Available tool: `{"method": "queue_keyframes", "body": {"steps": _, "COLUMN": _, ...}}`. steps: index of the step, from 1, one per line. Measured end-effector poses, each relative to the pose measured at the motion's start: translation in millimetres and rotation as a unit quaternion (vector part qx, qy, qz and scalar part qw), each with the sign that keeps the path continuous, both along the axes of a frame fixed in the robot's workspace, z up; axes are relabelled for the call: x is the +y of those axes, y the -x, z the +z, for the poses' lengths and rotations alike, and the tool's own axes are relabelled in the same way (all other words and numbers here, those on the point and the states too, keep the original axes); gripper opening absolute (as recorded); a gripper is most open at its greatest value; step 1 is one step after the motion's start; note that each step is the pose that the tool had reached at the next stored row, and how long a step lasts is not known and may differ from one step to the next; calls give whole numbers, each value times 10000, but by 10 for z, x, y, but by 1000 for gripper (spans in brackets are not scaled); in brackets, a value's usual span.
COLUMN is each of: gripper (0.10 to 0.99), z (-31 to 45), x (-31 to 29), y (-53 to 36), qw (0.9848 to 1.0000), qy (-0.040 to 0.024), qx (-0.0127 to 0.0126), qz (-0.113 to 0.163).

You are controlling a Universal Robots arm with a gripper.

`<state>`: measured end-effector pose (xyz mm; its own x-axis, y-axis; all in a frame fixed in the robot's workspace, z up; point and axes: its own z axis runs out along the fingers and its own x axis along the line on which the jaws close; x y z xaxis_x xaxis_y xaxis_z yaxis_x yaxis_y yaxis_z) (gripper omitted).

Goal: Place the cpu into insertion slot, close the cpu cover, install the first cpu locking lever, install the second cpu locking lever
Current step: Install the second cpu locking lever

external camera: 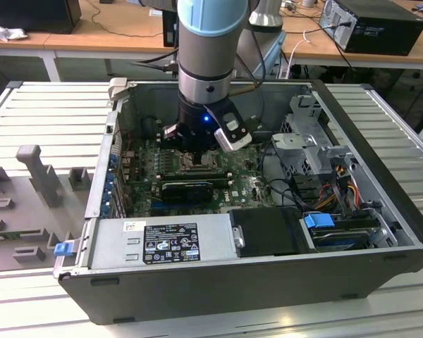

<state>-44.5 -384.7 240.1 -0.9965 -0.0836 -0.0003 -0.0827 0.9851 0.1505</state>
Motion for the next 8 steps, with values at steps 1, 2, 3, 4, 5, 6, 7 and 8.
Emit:
{"method": "queue_keyframes", "body": {"steps": 1, "gripper": 106, "z": -33, "x": 0, "y": 39, "qw": 10000, "qy": 0, "qx": 1, "qz": -1}}
{"method": "queue_keyframes", "body": {"steps": 2, "gripper": 106, "z": -67, "x": 0, "y": 56, "qw": 10000, "qy": 1, "qx": 2, "qz": 0}}
{"method": "queue_keyframes", "body": {"steps": 3, "gripper": 106, "z": -98, "x": 0, "y": 66, "qw": 10000, "qy": 1, "qx": 2, "qz": 0}}
{"method": "queue_keyframes", "body": {"steps": 4, "gripper": 106, "z": -130, "x": 0, "y": 71, "qw": 10000, "qy": 1, "qx": 2, "qz": 0}}
{"method": "queue_keyframes", "body": {"steps": 5, "gripper": 106, "z": -149, "x": 0, "y": 75, "qw": 10000, "qy": 0, "qx": 2, "qz": 0}}
{"method": "queue_keyframes", "body": {"steps": 6, "gripper": 106, "z": -166, "x": 0, "y": 80, "qw": 10000, "qy": 0, "qx": 2, "qz": 0}}
{"method": "queue_keyframes", "body": {"steps": 7, "gripper": 106, "z": -182, "x": -3, "y": 92, "qw": 10000, "qy": -8, "qx": 4, "qz": 0}}
{"method": "queue_keyframes", "body": {"steps": 8, "gripper": 106, "z": -186, "x": -9, "y": 107, "qw": 10000, "qy": -55, "qx": 4, "qz": 0}}
